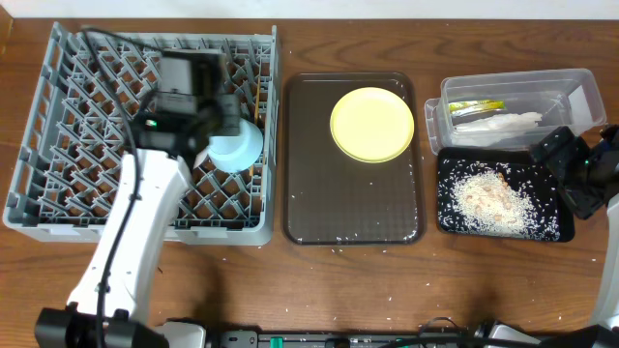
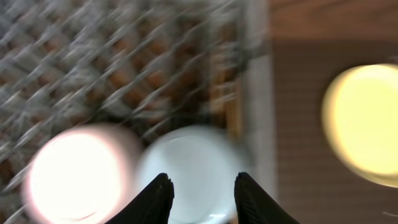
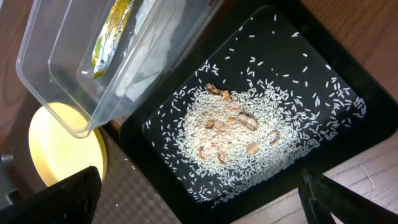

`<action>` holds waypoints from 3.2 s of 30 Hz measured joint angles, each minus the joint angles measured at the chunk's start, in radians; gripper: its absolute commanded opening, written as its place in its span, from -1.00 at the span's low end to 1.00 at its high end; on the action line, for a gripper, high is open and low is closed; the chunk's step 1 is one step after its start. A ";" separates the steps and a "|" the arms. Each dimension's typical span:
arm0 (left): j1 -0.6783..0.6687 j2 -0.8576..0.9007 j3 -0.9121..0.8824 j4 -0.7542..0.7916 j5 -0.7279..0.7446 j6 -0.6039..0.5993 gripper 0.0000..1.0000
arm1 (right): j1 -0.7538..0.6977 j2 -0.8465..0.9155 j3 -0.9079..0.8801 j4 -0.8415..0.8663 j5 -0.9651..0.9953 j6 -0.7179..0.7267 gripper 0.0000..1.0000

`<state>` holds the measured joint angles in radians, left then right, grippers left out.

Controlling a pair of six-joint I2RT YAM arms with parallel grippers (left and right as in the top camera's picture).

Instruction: Sort waste into correct bins and load items into the dishwasher

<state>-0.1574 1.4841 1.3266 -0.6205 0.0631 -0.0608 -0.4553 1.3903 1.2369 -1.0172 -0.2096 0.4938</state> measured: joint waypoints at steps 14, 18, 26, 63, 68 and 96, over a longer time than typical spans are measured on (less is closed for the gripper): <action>-0.339 0.422 0.003 0.398 0.043 -0.211 -0.05 | 0.000 0.000 0.000 0.000 0.000 0.000 0.99; -0.364 0.515 0.003 0.496 0.084 -0.288 -0.43 | 0.000 0.000 0.000 0.000 0.000 0.000 0.99; -0.417 0.567 0.003 0.512 0.119 -0.332 -0.54 | 0.000 0.000 0.000 0.000 0.000 0.000 0.99; -0.438 -0.036 0.005 -0.021 0.005 -0.322 0.58 | 0.803 0.186 -0.313 0.585 0.107 0.219 0.01; -0.437 -0.109 0.005 -0.043 -0.008 -0.309 0.66 | 0.805 0.343 -0.320 0.677 0.106 0.296 -0.26; -0.367 -0.026 0.005 -0.015 0.163 -0.296 0.83 | 0.415 -0.070 -0.327 0.572 -0.417 -0.060 -0.98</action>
<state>-0.5247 1.4582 1.3312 -0.6357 0.2264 -0.3573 -0.0399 1.3201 0.9096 -0.4454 -0.6270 0.4339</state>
